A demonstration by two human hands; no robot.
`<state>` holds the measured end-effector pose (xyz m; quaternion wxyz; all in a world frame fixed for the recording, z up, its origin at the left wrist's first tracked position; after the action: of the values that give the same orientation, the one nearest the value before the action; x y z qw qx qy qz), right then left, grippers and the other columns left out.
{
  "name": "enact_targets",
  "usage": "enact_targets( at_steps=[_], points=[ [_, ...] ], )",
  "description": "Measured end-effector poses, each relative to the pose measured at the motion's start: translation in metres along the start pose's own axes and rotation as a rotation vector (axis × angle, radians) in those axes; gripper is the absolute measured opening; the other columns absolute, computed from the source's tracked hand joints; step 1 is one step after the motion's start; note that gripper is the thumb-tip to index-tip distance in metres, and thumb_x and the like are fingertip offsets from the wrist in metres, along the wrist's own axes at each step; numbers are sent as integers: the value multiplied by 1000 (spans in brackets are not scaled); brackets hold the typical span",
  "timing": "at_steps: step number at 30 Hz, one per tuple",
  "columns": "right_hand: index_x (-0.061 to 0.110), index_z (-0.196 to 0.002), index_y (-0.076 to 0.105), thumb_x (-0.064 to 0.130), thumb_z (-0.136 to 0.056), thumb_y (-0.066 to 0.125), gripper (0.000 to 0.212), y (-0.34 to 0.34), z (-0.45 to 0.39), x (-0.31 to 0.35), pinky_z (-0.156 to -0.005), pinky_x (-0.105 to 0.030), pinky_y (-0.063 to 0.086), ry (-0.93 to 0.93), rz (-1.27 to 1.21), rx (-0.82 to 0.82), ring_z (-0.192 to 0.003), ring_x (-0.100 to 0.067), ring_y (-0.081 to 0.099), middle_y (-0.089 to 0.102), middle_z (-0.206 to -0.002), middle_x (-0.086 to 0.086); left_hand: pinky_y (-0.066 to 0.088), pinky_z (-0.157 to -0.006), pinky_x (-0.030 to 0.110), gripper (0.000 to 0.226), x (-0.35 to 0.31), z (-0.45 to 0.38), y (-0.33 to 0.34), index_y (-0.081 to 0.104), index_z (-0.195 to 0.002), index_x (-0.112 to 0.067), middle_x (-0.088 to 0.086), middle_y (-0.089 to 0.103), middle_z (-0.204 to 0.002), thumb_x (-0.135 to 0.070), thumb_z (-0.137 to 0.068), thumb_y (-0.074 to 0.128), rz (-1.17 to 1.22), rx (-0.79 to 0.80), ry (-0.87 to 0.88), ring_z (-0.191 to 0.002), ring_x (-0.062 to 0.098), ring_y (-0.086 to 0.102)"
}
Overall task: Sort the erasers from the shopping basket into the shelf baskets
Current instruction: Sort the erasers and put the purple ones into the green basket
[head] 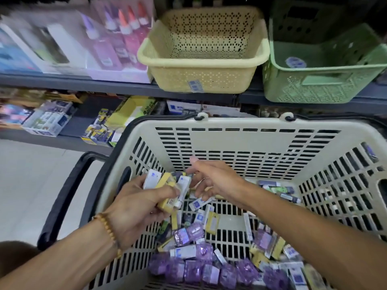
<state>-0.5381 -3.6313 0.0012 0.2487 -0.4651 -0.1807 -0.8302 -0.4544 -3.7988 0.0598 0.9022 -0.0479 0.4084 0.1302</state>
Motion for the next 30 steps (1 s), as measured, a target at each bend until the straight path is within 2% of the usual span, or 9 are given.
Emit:
enact_targets(
  at_steps=[2, 5, 8, 11, 14, 17, 19, 23, 30],
  points=[
    [13, -113, 67, 38, -92, 64, 33, 4, 8, 10, -56, -23, 51, -8, 20, 89, -67, -16, 67, 71, -97, -11, 56, -62, 35, 46, -2, 0, 4, 68, -95, -8, 12, 75, -87, -3, -51, 81, 0, 34, 6, -80, 28, 68],
    [2, -113, 63, 15, -93, 65, 24, 8, 11, 17, -48, -19, 48, 13, -45, 65, -56, -13, 60, 67, -82, -12, 57, -56, 31, 46, -3, -1, 8, 68, -100, -2, 15, 74, -88, 2, -56, 79, 3, 67, 7, -72, 22, 70],
    [0, -109, 64, 12, -95, 62, 19, 2, 14, 16, -45, -16, 45, 68, -128, 117, -52, -10, 55, 64, -70, -6, 60, -62, 34, 41, -3, -5, 10, 69, -101, 0, 19, 74, -93, 9, -62, 78, -25, 102, 2, -72, 23, 71],
    [4, -100, 66, 13, -98, 58, 13, -6, 16, 11, -45, -15, 43, 97, -97, 183, -51, -7, 52, 63, -64, 0, 61, -66, 37, 44, -4, -4, 14, 72, -93, -3, 18, 75, -91, 4, -51, 82, -82, 152, -22, -76, 26, 73],
    [4, -93, 67, 14, -98, 57, 15, -23, 16, 5, -42, -16, 40, 108, -27, 61, -46, -5, 50, 63, -59, 0, 61, -68, 39, 38, -5, -6, 13, 68, -95, 2, 18, 75, -89, 7, -60, 80, -116, 105, -25, -79, 30, 74],
    [7, -91, 72, 19, -96, 60, 17, -45, 13, -5, -45, -18, 41, 135, 267, -137, -45, -6, 49, 63, -56, 2, 58, -78, 43, 36, -8, -11, 8, 66, -97, 4, 17, 75, -88, 4, -64, 80, -104, -1, 17, -83, 32, 73],
    [6, -89, 74, 20, -94, 64, 18, -50, 8, -13, -45, -18, 42, 163, 378, -180, -46, -8, 48, 61, -48, 8, 58, -77, 42, 32, -11, -13, 6, 66, -94, 3, 17, 75, -85, 2, -65, 80, -64, -51, 52, -83, 33, 73],
    [11, -73, 74, 19, -90, 70, 19, -41, -9, -20, -48, -19, 40, 177, 439, -200, -45, -5, 49, 59, -55, 6, 57, -68, 36, 28, -15, -16, 7, 67, -83, -4, 17, 75, -84, -2, -60, 82, 13, -90, 98, -79, 33, 73],
    [5, -93, 74, 17, -90, 71, 14, -21, -27, -34, -60, -19, 44, 65, 302, -400, -58, -4, 52, 63, -71, 2, 58, -81, 46, 33, -21, -16, 8, 68, -84, -6, 13, 76, -83, -6, -54, 84, 34, -76, 126, -87, 34, 72]
  ],
)
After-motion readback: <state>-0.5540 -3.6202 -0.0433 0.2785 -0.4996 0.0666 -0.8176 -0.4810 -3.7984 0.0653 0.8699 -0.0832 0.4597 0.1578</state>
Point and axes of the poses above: each hand's wrist, its own z-axis away from the middle knuckle, its own y-axis out of the palm, x = y × z, the point moved 1 cm from there along -z, towards the middle knuckle
